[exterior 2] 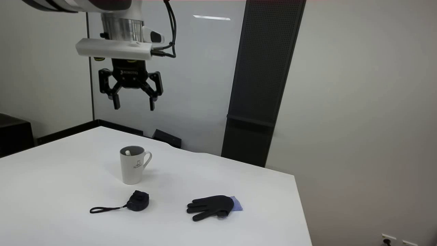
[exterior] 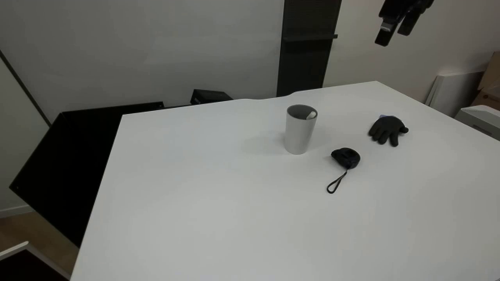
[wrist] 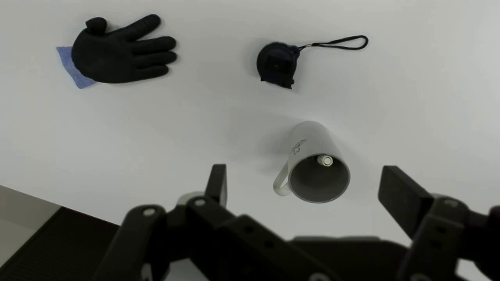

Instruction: Take the black marker out of the mug and place it on the table

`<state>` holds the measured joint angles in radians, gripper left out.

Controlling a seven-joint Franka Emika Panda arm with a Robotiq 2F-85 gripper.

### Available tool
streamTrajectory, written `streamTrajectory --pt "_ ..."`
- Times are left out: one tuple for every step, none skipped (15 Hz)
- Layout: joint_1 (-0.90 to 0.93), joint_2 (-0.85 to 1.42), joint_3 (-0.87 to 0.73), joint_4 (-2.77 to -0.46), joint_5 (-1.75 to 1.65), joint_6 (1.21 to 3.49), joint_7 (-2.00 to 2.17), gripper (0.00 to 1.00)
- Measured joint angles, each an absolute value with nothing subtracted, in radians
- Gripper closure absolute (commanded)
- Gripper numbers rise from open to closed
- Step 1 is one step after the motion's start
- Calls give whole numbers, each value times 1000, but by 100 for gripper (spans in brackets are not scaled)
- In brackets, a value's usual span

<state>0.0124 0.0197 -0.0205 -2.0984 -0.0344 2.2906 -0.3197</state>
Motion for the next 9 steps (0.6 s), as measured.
streamTrajectory --pt "12 20 -20 -2098 -34 2291 -320 0" --pt "12 20 -20 -2098 -34 2291 -320 0" --pt "12 20 -20 -2098 -34 2291 -320 0" --pt "12 21 -19 -2100 -40 2297 -320 0" --pt "13 25 -17 -2103 -42 2315 -322 0" --pt "13 31 -12 -2110 -44 2342 -326 0" --pt "15 40 -6 -2116 -45 2376 -331 0" --pt "17 52 1 -2123 -45 2416 -336 0" --pt "20 67 8 -2128 -45 2460 -342 0"
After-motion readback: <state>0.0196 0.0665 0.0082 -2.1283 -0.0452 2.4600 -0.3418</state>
